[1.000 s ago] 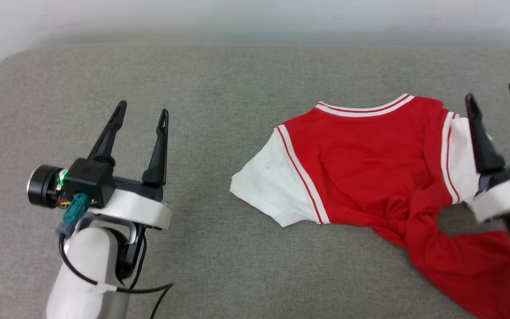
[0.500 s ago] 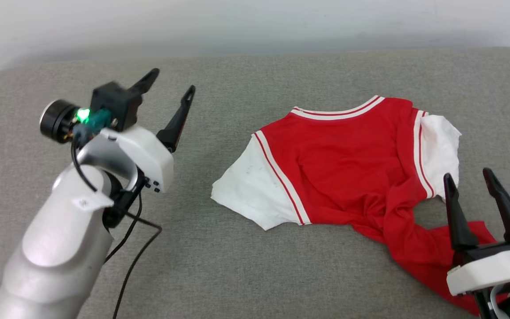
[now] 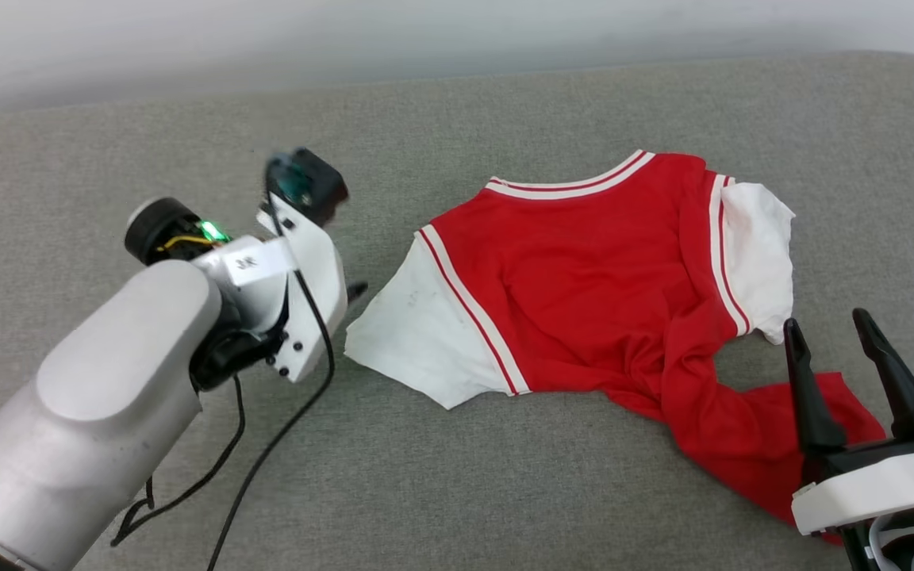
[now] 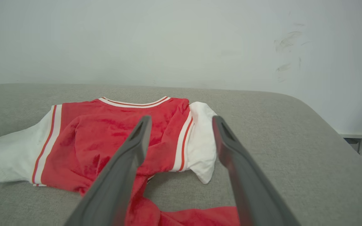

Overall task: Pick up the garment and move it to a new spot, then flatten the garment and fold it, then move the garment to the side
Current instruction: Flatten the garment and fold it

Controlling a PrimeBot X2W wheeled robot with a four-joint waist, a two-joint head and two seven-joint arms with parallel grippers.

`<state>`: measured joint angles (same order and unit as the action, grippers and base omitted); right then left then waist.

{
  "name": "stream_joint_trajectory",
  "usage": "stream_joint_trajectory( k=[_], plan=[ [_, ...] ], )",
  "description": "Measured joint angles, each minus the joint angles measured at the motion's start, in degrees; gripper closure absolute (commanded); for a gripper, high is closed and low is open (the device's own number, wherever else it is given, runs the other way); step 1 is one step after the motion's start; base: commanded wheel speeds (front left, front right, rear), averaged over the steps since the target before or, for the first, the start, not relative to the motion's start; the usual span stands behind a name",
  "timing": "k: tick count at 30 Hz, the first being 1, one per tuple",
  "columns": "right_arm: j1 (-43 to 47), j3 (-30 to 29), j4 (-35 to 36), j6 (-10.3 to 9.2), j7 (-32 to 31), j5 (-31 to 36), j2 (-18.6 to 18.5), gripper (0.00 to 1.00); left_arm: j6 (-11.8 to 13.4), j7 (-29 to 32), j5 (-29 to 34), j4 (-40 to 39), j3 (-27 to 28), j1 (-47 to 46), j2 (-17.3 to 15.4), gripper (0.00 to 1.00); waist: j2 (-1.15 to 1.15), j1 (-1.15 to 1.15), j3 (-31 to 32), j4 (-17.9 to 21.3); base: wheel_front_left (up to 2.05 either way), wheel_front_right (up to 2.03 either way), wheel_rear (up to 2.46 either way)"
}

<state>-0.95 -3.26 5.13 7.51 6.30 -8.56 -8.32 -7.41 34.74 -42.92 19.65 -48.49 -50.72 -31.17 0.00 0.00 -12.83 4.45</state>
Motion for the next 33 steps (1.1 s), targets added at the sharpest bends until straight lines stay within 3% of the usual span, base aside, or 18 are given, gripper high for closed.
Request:
stream_joint_trajectory(
  k=[5,17,18,19,24,29,33],
  plan=[
    [-0.7,0.9,-1.1,0.00,0.3,0.2,0.0,0.00,0.0,4.8,-3.9,1.5,-7.5,-1.8,-1.1,0.00,0.00,0.00,-1.2,1.0,0.00,0.00,0.00],
    [-2.6,2.1,-3.6,0.00,1.3,0.6,0.0,0.00,0.0,3.3,-9.2,7.8,-18.0,-3.6,-0.9,0.00,0.00,0.00,-4.0,2.6,0.00,0.00,0.00],
    [-2.6,2.1,-3.7,0.00,1.3,0.6,0.0,0.00,0.0,2.5,-9.4,7.8,-18.6,-3.8,-0.9,0.24,0.00,0.00,-4.1,2.5,0.00,0.00,0.00],
    [-2.7,2.0,-3.9,0.00,1.4,0.6,0.0,0.00,0.0,1.5,-9.7,8.1,-19.0,-3.8,-0.9,1.00,0.00,0.00,-4.1,2.5,0.00,0.00,0.00],
    [-3.3,0.0,-3.8,0.00,1.2,0.7,-1.3,0.00,0.0,-9.5,-11.0,8.8,-20.8,-3.8,-1.2,1.00,0.00,0.00,-1.9,1.2,0.00,0.00,0.00],
    [-4.0,-3.0,-1.8,0.00,-0.9,0.6,-4.4,0.00,0.1,-17.3,-11.9,8.2,-17.9,-2.7,-4.3,1.00,0.00,0.00,0.5,-0.3,0.00,0.00,0.00],
    [-4.6,-4.4,-0.3,0.00,-4.7,-0.1,-8.2,0.00,2.0,-20.9,-12.9,5.8,-15.7,-0.6,-7.7,1.00,0.00,0.00,2.1,-1.9,0.00,0.00,0.00]
  ],
)
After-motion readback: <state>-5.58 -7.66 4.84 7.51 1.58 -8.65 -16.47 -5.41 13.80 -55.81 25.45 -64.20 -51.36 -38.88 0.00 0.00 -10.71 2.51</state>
